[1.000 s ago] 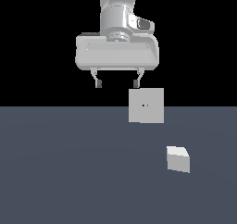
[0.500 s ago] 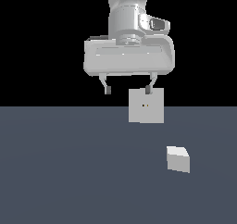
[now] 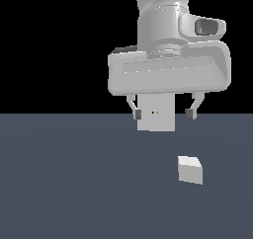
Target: Plug the charger into the wall socket.
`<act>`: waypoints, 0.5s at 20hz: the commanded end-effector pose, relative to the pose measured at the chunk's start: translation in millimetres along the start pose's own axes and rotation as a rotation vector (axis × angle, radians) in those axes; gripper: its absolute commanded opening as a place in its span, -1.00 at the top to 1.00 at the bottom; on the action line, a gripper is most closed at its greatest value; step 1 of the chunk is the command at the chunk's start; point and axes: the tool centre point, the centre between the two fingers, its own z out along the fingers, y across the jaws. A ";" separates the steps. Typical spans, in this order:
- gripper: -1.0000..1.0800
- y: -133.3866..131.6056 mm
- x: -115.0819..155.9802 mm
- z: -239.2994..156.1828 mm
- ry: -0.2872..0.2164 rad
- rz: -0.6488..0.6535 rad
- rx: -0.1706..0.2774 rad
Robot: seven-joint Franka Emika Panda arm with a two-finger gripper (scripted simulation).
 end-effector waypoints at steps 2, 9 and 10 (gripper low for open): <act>-0.92 15.3 -11.3 11.6 0.021 0.049 -0.003; -0.92 33.6 -25.7 27.4 0.046 0.110 -0.007; -0.92 35.1 -26.9 28.8 0.048 0.115 -0.007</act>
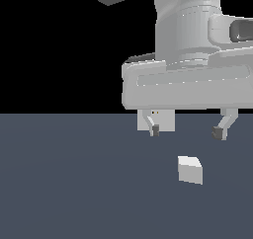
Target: Plug the charger into the wall socket.
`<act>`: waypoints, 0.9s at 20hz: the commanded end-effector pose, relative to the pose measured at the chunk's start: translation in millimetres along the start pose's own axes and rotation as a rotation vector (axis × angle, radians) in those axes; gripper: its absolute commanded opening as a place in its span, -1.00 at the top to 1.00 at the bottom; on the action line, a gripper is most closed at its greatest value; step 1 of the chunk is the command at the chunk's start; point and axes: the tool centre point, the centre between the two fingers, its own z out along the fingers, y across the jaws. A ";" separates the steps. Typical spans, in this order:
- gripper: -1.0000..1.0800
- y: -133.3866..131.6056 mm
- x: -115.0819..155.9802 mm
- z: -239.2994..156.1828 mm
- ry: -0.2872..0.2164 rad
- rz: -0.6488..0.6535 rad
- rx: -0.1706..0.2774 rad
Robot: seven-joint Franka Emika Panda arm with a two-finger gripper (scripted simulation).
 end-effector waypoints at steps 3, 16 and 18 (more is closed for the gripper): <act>-0.92 6.0 -4.2 5.2 0.009 0.020 -0.001; -0.92 6.5 -7.2 22.7 0.009 0.023 0.000; -0.92 6.3 -8.6 31.9 0.009 0.023 0.000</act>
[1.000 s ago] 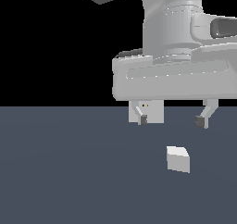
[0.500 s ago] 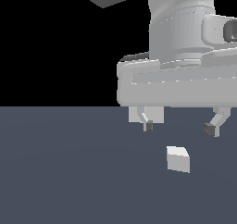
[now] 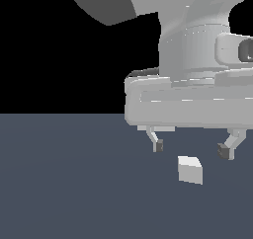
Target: Plug the charger into the wall socket.
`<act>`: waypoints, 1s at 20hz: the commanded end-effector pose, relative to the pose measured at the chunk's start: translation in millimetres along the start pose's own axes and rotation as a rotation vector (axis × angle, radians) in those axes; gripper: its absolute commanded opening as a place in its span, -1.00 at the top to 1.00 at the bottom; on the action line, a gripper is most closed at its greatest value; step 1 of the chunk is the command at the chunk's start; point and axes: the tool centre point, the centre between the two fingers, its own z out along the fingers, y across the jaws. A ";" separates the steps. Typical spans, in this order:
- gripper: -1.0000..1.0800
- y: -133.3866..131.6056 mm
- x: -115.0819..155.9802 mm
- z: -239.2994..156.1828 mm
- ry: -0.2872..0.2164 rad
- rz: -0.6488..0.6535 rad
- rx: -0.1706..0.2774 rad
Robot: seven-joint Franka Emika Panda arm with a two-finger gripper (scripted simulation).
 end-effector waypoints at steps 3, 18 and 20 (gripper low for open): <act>-0.92 0.1 -3.1 19.3 0.000 0.001 0.000; 1.00 0.0 -4.4 31.3 0.000 0.001 0.000; 1.00 0.0 -4.4 31.3 0.000 0.001 0.000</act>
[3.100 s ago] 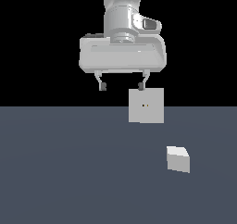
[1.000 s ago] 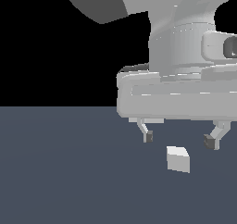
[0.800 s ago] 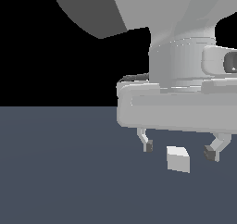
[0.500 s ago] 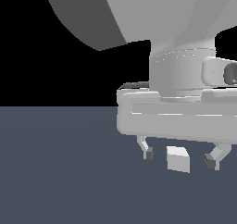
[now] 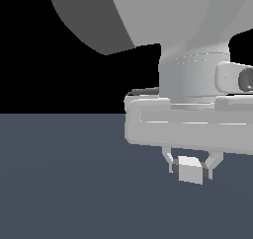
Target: Plug the charger into the wall socket.
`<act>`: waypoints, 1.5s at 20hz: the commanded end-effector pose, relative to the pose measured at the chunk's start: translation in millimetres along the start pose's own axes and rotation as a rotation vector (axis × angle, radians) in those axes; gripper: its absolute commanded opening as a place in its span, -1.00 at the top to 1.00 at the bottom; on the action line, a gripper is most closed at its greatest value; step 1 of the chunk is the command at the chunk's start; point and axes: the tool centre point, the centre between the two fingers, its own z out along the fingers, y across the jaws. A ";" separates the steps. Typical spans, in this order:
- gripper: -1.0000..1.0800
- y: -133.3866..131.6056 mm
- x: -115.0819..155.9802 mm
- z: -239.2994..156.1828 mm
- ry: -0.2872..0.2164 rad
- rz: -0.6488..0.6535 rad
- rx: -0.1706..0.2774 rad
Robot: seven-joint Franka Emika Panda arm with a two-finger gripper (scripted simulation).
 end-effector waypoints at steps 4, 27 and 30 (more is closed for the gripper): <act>1.00 -1.1 1.6 -1.8 0.000 -0.004 0.001; 1.00 -54.5 68.6 -78.8 0.001 -0.179 0.022; 1.00 -55.8 70.1 -80.2 0.001 -0.182 0.023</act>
